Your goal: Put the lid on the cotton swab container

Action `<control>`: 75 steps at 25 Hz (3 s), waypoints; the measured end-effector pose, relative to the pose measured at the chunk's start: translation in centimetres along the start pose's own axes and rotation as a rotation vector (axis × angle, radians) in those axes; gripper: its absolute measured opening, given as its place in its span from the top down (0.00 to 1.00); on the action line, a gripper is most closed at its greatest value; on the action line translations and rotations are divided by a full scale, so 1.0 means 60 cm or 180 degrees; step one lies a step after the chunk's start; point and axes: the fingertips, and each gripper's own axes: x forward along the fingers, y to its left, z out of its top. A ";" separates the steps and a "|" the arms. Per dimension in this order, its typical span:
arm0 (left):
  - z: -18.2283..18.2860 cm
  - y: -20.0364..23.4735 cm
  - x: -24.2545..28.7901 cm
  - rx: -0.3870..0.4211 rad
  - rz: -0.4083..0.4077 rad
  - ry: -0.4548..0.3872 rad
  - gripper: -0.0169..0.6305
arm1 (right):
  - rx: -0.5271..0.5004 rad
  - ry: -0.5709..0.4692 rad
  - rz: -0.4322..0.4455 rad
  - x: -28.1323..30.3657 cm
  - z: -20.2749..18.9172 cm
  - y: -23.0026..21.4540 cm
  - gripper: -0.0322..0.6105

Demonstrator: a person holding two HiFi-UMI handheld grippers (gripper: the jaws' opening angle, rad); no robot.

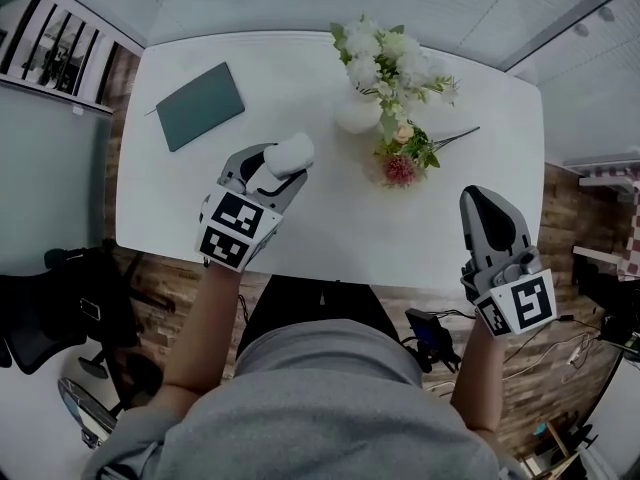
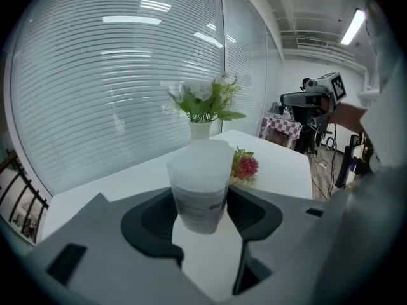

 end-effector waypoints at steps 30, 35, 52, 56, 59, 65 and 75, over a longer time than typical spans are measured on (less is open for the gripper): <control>-0.128 0.020 0.210 -0.0125 -0.0013 0.0496 0.60 | 0.0186 0.0243 -0.0153 0.003 -0.059 -0.028 0.91; -0.129 0.012 0.220 -0.0092 -0.0072 0.0563 0.60 | 0.0178 0.0235 -0.0178 0.001 -0.055 -0.029 0.91; -0.109 0.014 0.210 0.0134 0.0041 0.0535 0.57 | 0.0152 0.0178 -0.0165 -0.004 -0.042 -0.031 0.91; -0.098 0.022 0.189 0.0240 0.0145 0.0491 0.57 | 0.0128 0.0143 -0.0129 -0.003 -0.033 -0.027 0.91; -0.086 0.023 0.165 0.0368 0.0238 0.0439 0.57 | 0.0103 0.0105 -0.0093 -0.001 -0.023 -0.021 0.91; -0.059 0.022 0.115 0.0511 0.0319 0.0250 0.57 | 0.0020 0.0037 -0.0043 -0.001 -0.002 -0.014 0.91; 0.007 0.029 0.025 0.0382 0.0529 -0.0321 0.76 | -0.0057 -0.0122 -0.0002 -0.005 0.033 -0.007 0.91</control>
